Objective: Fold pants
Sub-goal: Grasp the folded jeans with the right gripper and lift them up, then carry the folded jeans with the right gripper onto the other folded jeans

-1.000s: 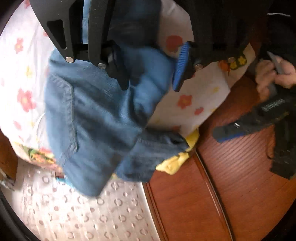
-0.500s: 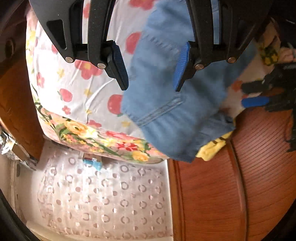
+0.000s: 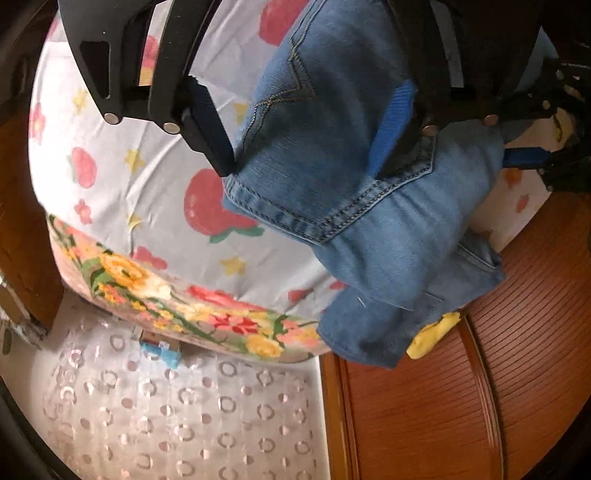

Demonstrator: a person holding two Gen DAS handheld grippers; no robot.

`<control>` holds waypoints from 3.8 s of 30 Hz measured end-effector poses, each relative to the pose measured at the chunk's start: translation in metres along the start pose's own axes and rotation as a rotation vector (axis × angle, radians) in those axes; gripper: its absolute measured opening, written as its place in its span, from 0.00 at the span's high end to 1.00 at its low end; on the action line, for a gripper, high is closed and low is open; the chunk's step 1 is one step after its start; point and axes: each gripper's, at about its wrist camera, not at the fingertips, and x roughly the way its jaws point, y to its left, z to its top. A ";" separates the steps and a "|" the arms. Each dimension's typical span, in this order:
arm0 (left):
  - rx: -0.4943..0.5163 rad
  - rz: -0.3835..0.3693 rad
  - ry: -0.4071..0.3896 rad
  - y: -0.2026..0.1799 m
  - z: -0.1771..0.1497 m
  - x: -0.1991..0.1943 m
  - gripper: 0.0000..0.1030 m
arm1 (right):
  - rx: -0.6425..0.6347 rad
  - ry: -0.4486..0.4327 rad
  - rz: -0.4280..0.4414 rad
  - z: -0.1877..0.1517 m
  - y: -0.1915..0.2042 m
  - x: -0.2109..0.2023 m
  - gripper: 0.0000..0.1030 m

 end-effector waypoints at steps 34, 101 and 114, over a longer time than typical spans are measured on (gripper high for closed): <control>-0.051 -0.039 -0.011 0.012 -0.003 0.004 0.59 | 0.162 0.080 0.270 -0.013 -0.018 0.020 0.45; -0.128 0.212 -0.189 0.143 0.103 -0.059 0.60 | -0.026 -0.157 0.062 0.207 0.067 0.035 0.82; -0.017 0.214 -0.308 0.056 0.093 -0.134 0.60 | 0.027 -0.330 0.022 0.114 0.076 -0.139 0.72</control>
